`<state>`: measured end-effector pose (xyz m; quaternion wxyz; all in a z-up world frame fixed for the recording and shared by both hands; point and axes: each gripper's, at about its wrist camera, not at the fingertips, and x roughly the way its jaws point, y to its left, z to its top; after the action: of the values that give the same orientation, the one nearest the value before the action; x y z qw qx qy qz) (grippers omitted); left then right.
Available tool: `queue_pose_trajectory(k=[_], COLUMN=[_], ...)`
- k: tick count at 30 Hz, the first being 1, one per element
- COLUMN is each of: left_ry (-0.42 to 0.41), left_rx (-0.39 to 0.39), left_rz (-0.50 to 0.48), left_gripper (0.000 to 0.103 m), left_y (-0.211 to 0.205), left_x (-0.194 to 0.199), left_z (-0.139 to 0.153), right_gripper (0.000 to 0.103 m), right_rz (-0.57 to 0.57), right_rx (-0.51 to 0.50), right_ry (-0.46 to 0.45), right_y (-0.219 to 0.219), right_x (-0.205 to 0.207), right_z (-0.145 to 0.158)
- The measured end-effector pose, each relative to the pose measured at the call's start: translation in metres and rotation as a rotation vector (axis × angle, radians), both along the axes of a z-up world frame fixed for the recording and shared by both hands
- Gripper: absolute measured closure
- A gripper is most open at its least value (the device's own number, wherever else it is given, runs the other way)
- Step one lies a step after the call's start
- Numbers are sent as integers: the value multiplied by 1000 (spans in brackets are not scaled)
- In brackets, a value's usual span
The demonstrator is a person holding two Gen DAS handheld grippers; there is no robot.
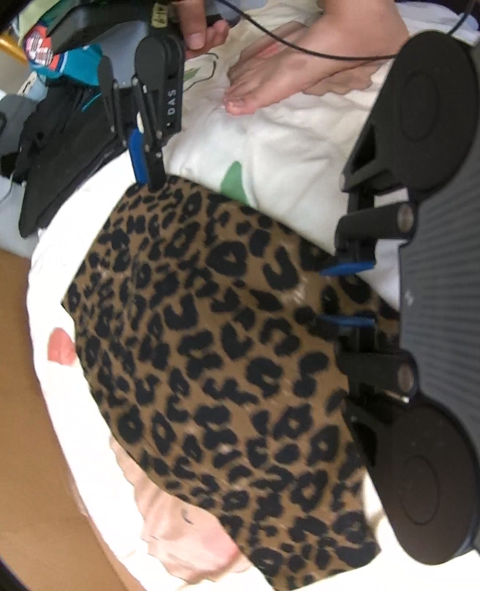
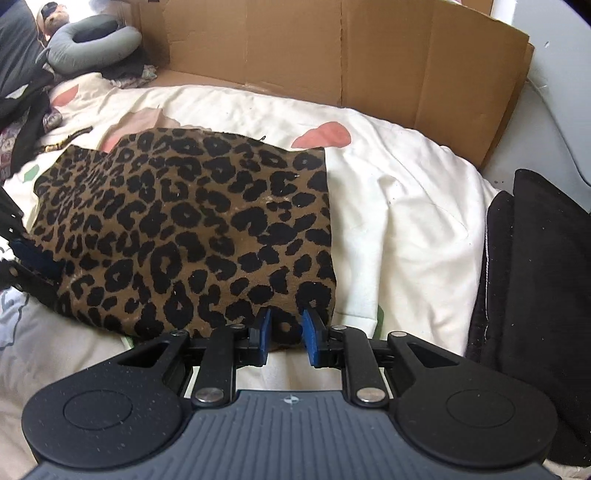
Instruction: Fold clothes
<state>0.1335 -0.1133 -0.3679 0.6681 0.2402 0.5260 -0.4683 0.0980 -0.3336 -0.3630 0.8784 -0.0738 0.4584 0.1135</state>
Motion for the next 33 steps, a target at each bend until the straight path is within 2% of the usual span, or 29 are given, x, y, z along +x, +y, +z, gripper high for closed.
queue_pose_trajectory(k=[13,15,19,22,26,33], left_ry=[30,31,75,74,103,172], left_rx=[90,92,85,84,59,52], left_rz=[28,38,121,176,236,284], left_gripper=[83,83,83,83,70,61], left_y=[33,39,54,61,69,67], left_x=[1,0,12,21,31,35], left_z=[-2,0,4,9,15,5], right_gripper=[77,77,77,76,76,75], right_rz=[-49,-80,-123,-166,-246,-445], right_rx=[45,77,171,225,311,513], right_ry=[49,62,89,100,127,211], right_y=[-4,-9,-21,-31,-45,-67], right_x=[12,12,7,3,1,5], right_z=[-10,-4,8,14,11,-11])
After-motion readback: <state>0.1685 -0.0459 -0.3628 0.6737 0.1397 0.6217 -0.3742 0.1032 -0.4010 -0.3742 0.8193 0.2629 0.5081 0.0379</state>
